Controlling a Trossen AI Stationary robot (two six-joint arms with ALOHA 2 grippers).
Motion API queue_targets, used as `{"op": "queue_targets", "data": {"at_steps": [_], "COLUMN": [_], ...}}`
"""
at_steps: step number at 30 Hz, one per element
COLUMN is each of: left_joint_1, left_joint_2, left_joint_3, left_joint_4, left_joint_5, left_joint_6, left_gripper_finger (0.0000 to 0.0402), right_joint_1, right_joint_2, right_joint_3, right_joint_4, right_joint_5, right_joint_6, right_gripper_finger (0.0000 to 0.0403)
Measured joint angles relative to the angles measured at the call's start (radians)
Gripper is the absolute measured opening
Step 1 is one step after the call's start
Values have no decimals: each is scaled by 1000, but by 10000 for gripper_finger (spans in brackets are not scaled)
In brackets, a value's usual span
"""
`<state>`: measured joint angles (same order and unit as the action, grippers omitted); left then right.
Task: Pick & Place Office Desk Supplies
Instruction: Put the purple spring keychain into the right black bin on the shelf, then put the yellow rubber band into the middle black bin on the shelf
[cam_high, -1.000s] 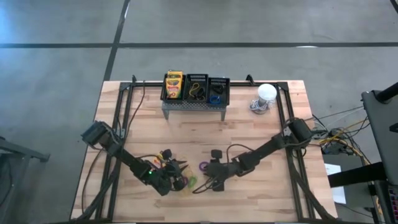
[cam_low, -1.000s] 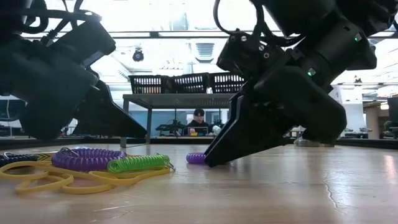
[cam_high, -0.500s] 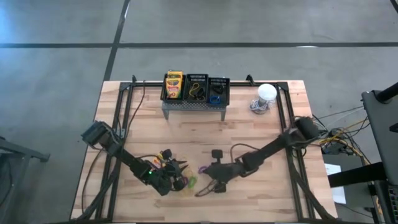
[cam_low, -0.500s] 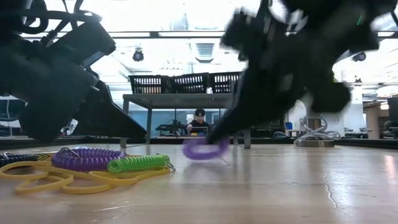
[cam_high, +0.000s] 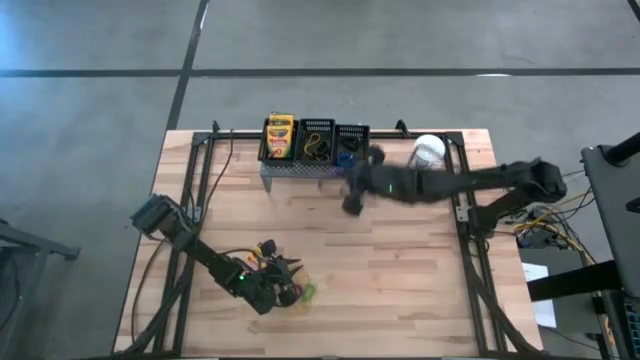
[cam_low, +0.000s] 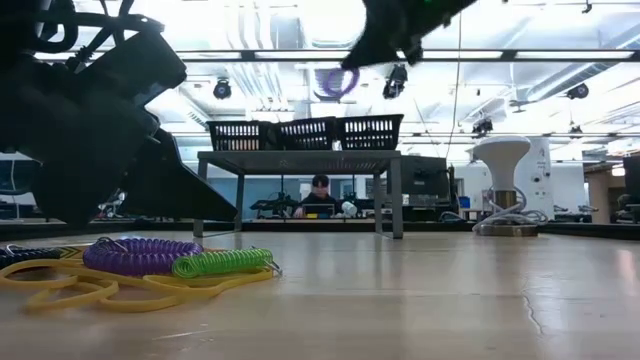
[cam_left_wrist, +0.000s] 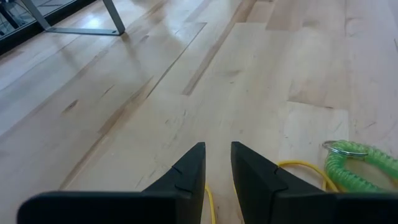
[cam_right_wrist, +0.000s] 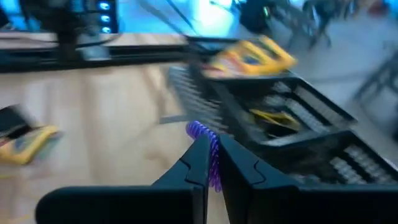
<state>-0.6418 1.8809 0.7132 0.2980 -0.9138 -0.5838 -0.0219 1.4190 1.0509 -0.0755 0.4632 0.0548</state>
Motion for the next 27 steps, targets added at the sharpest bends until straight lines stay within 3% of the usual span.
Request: {"op": "queue_targets", "data": {"at_steps": [3,6,12,16,22,25,27], "left_joint_1": [0,0,0,0,0,-4,-10], "left_joint_2": [0,0,0,0,-4,-74,-135], "left_joint_3": [0,0,0,0,4,69,136], "left_joint_4": [-5,-11,-11,-12,-24,-213,-386], "left_joint_5": [0,0,0,1,56,158,163], "left_joint_6": [3,4,4,6,8,17,-43], "left_gripper_finger": [78,78,78,78,78,78,78], "right_joint_1": [-145,-225,-260,-259,-137,3,102], "right_joint_2": [-13,-2,8,7,-14,1,25], "right_joint_3": [12,7,7,30,68,58,26], "right_joint_4": [-66,-81,-77,-76,-49,-36,-13], "right_joint_5": [-91,-98,-151,-109,-98,-105,-103], "right_joint_6": [34,36,42,37,4,-10,-10], "right_gripper_finger": [20,26,74,122,160,160,156]}}
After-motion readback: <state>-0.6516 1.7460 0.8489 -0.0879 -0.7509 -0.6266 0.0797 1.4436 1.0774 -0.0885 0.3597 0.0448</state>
